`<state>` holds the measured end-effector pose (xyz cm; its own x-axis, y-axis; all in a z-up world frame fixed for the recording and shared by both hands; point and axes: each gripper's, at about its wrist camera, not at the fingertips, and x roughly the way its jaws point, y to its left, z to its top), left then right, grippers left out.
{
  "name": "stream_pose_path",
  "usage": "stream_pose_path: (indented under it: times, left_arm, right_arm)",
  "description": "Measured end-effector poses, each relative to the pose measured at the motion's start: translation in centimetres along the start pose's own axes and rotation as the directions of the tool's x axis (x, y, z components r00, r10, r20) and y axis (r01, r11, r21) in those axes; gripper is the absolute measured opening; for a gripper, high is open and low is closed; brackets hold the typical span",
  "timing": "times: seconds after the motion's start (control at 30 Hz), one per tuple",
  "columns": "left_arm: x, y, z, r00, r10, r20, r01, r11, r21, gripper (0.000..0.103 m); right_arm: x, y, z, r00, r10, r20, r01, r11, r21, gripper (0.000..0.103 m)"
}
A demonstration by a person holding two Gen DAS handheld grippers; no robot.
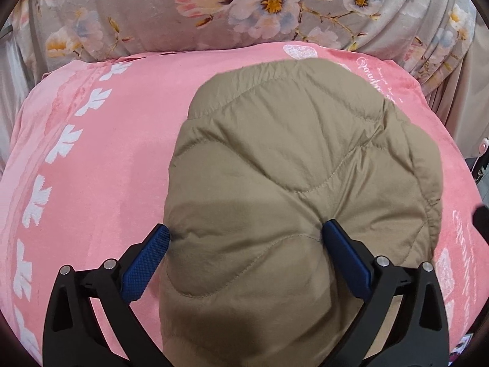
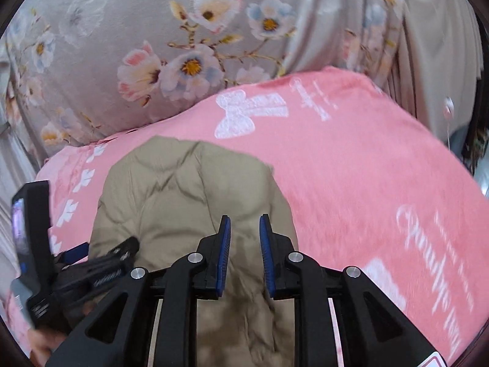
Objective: Fold large clothes
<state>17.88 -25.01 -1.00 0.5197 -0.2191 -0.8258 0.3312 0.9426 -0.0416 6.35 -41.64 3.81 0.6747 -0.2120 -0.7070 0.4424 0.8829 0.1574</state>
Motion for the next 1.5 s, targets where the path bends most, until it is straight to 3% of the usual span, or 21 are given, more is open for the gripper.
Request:
stream_pose_path:
  times: [0.2, 0.37, 0.63, 1.5]
  left_arm:
    - [-1.7, 0.0, 4.8, 0.997, 0.02, 0.079, -0.02, 1.0, -0.001, 0.095]
    - [2.5, -0.2, 7.5, 1.0, -0.002, -0.003, 0.002, 0.999, -0.05, 0.097]
    - [5.6, -2.1, 5.9, 0.997, 0.071, 0.025, -0.072, 0.997, 0.008, 0.098]
    - [7.8, -2.9, 3.9, 0.983, 0.139, 0.12, -0.146, 0.988, 0.058, 0.098]
  right_arm:
    - [5.4, 2.1, 3.3, 0.999, 0.017, -0.046, -0.018, 1.0, -0.02, 0.018]
    - [10.3, 2.4, 3.3, 0.994, -0.02, -0.103, 0.02, 1.0, 0.0, 0.018]
    - [13.9, 0.6, 0.8, 0.988, 0.036, -0.153, -0.023, 0.996, 0.087, 0.014]
    - [15.1, 1.3, -0.9, 0.994, -0.008, -0.107, 0.016, 0.997, 0.075, 0.014]
